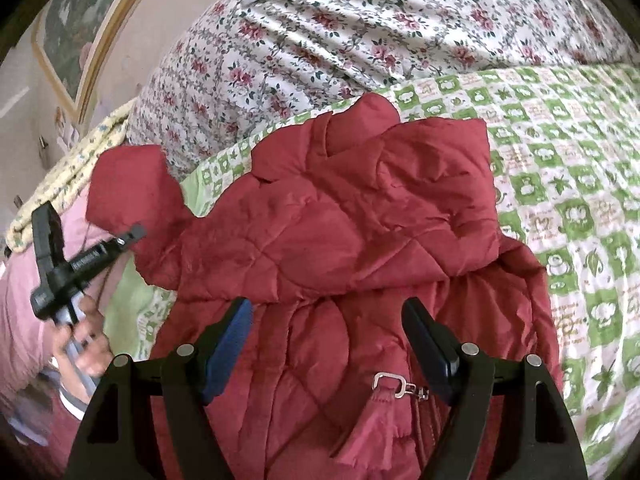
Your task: Fold large clothes
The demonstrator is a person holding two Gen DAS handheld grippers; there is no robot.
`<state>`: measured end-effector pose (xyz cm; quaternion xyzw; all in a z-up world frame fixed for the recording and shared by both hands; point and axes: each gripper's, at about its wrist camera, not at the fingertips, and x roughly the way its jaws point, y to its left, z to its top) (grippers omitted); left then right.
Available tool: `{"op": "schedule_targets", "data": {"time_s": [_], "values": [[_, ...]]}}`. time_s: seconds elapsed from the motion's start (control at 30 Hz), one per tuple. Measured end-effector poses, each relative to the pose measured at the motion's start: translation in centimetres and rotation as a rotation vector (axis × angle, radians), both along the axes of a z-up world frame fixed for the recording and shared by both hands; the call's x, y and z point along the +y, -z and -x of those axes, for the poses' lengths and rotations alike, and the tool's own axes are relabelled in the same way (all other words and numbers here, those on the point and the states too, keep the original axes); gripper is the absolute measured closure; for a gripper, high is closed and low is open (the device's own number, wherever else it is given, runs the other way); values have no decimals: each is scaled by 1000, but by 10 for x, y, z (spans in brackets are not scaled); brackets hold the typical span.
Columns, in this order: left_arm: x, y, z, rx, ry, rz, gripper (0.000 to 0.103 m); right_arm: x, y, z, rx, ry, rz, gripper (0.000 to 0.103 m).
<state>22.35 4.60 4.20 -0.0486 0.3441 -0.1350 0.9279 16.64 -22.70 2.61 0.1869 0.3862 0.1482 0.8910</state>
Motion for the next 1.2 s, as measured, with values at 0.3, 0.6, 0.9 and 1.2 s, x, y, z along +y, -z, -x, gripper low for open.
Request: {"op": "schedule_targets", "data": {"time_s": [0.3, 0.6, 0.9, 1.2], "values": [[-83, 37, -1, 41, 116, -80, 96, -21, -3, 5, -13, 40, -104, 23], [-119, 69, -7, 106, 175, -102, 95, -28, -4, -17, 1, 17, -238, 23], [-130, 77, -5, 133, 200, -104, 90, -15, 17, -75, 90, 1, -331, 18], [-96, 58, 9, 186, 224, 23, 80, -28, 23, -91, 95, 57, -268, 95]]}}
